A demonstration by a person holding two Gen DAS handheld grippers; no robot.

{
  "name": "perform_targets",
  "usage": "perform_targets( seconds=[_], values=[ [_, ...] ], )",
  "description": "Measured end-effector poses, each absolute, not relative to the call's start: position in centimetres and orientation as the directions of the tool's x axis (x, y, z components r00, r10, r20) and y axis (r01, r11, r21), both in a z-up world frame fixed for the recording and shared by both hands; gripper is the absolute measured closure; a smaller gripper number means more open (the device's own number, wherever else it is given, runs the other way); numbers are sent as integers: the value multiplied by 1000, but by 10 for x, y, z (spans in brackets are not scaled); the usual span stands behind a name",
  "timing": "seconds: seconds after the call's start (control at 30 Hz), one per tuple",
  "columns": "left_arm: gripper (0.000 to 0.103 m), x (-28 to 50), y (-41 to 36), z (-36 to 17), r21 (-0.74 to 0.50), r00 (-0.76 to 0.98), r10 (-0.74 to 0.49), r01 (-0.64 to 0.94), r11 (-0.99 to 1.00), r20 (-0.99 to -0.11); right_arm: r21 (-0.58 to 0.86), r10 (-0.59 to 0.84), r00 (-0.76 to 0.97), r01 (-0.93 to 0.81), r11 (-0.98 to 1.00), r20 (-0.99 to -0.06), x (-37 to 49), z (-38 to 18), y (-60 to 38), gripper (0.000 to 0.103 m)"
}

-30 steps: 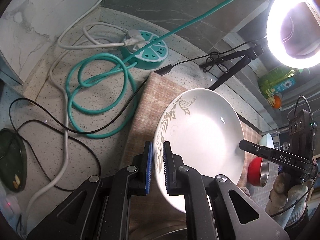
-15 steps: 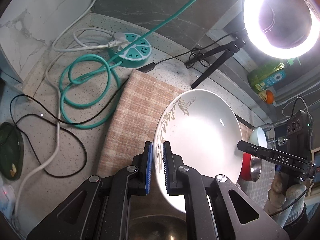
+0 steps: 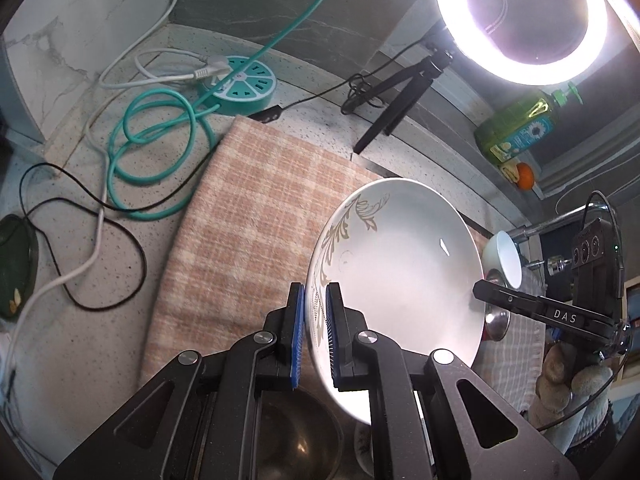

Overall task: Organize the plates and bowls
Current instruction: 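Carry the held leaf-pattern plate toward the stacked rose plates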

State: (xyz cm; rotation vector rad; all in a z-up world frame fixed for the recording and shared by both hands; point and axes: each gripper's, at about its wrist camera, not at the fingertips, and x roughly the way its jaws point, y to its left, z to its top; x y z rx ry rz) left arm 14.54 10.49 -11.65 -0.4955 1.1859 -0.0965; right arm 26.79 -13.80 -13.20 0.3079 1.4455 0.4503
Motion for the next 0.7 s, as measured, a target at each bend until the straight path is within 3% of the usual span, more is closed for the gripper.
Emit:
perform_targets(
  seconds=[0.7],
  values=[
    [94, 96, 43, -116, -430, 374, -344, -176, 885, -861, 469, 474, 56, -93, 879, -879, 215, -125, -201, 99]
  ],
)
